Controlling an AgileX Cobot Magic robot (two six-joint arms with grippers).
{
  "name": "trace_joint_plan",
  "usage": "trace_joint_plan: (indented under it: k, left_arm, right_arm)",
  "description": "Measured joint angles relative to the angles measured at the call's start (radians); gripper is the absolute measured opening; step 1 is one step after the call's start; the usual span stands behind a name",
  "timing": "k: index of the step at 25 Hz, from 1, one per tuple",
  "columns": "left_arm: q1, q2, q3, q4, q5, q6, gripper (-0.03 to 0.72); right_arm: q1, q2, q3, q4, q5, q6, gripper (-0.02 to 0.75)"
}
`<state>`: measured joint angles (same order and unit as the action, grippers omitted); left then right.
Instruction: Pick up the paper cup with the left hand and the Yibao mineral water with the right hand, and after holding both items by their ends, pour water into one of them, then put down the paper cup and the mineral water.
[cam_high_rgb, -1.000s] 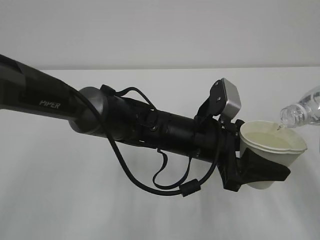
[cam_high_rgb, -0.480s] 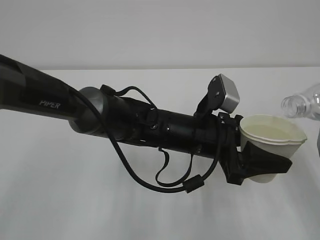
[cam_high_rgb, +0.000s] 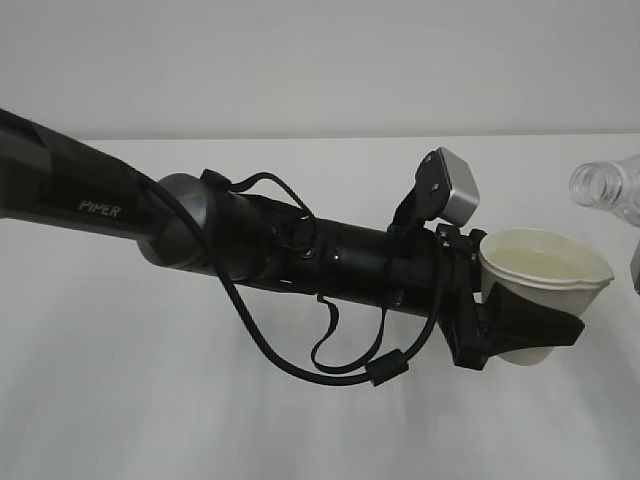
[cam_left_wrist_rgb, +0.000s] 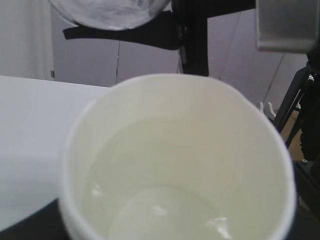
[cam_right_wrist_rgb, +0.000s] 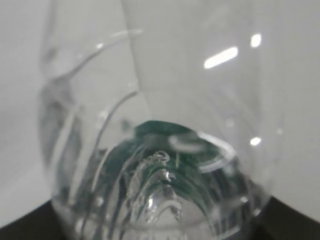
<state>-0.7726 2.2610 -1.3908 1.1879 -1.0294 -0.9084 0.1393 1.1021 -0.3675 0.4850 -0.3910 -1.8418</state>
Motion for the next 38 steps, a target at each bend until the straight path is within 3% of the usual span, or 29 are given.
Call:
trace_joint_plan:
  k: [27, 38]
  left_arm:
    - [0.000, 0.000, 0.000, -0.025, 0.007, 0.002, 0.439]
    - [0.000, 0.000, 0.000, -0.066, 0.016, 0.002, 0.439]
  right_arm:
    - [0.000, 0.000, 0.000, 0.002, -0.008, 0.553, 0.445]
    - [0.000, 0.000, 0.000, 0.002, -0.011, 0.626, 0.445]
